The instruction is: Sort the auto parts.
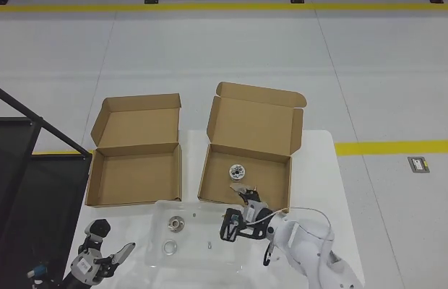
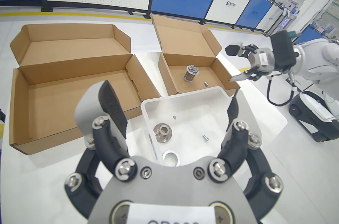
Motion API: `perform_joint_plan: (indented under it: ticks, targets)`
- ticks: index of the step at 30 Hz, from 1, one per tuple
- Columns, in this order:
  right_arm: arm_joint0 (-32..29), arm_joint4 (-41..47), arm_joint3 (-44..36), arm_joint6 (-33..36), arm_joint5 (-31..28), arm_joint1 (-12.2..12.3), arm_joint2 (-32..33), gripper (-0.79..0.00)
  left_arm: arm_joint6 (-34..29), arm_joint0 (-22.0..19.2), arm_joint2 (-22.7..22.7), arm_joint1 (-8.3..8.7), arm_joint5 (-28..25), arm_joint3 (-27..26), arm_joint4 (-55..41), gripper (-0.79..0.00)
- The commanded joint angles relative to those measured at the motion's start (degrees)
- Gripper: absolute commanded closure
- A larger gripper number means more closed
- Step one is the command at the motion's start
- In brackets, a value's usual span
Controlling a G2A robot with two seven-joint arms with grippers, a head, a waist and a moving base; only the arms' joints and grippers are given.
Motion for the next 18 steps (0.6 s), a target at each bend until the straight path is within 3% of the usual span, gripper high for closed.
perform_joint_plan:
  ticks: [1,4,7,9,11,15,18]
  targets:
    - [0.91,-2.87,0.05,0.09,-3.51,0.02,-3.27,-0.659,0.0,0.0,0.0,0.0,0.0,0.0,0.0,-0.785]
    - [3.12,-4.33,1.64,0.58,-8.37,-0.19,-7.13,-0.643,0.0,0.0,0.0,0.0,0.0,0.0,0.0,-0.785]
    - [5.61,-4.18,4.42,2.2,-10.7,-0.75,-10.0,-0.566,0.0,0.0,0.0,0.0,0.0,0.0,0.0,-0.785]
    - [7.14,-2.88,6.6,2.93,-11.73,-1.18,-11.16,-0.576,0.0,0.0,0.0,0.0,0.0,0.0,0.0,-0.785]
    - [8.79,-1.58,8.89,3.32,-13.13,-1.6,-12.31,-0.536,0.0,0.0,0.0,0.0,0.0,0.0,0.0,-0.785]
    - [12.18,1.02,13.85,3.85,-16.79,-2.33,-14.34,-0.548,0.0,0.0,0.0,0.0,0.0,0.0,0.0,-0.785]
    - [14.16,2.87,17.27,5.55,-16.79,-3.06,-16.58,-0.6,0.0,0.0,0.0,0.0,0.0,0.0,0.0,-0.785]
